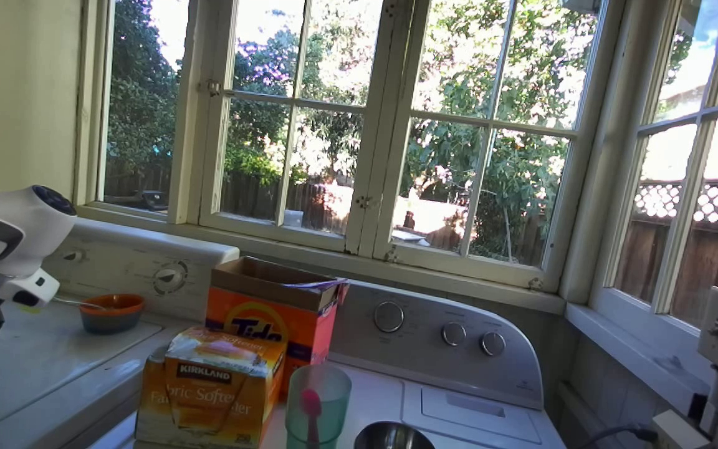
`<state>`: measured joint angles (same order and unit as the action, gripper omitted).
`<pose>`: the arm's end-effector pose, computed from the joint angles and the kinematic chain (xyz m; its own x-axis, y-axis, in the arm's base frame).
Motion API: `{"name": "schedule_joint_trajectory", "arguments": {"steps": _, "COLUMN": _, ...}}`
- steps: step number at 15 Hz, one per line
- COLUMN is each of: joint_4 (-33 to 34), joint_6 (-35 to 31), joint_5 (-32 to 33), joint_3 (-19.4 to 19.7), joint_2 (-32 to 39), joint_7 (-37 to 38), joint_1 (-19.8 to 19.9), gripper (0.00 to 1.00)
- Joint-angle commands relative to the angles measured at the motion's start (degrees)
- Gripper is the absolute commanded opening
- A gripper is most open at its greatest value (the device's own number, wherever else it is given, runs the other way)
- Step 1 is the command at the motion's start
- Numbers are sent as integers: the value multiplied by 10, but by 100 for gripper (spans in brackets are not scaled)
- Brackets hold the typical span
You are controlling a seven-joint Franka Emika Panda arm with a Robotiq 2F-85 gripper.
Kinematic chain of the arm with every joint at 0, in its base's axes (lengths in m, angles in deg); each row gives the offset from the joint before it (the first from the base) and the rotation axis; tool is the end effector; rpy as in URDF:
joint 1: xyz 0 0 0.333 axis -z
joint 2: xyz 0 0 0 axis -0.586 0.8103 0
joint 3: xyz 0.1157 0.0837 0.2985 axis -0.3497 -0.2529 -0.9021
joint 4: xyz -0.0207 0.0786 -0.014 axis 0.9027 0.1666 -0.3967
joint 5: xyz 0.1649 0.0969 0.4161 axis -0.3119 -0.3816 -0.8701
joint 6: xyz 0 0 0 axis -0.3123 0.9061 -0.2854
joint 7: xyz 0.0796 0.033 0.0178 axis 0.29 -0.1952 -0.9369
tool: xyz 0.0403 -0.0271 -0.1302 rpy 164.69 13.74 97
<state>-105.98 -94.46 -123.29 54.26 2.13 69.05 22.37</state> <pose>0.5644 0.3083 0.1485 0.9586 0.1985 -0.2042 0.0806 -0.8769 -0.4739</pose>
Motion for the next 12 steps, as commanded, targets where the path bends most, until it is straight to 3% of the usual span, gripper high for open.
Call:
{"name": "schedule_joint_trajectory", "arguments": {"steps": 1, "joint_4": -14, "joint_6": -21, "joint_5": 50, "joint_3": 13, "joint_2": -2, "joint_7": 53, "joint_1": 4, "gripper": 0}}
{"name": "schedule_joint_trajectory", "arguments": {"steps": 6, "joint_4": -17, "joint_6": -18, "joint_5": 70, "joint_3": 14, "joint_2": -10, "joint_7": 85, "joint_1": 22, "gripper": 0}}
{"name": "schedule_joint_trajectory", "arguments": {"steps": 12, "joint_4": -10, "joint_6": -32, "joint_5": -145, "joint_3": -78, "joint_2": -31, "joint_7": -102, "joint_1": 95, "gripper": 0}}
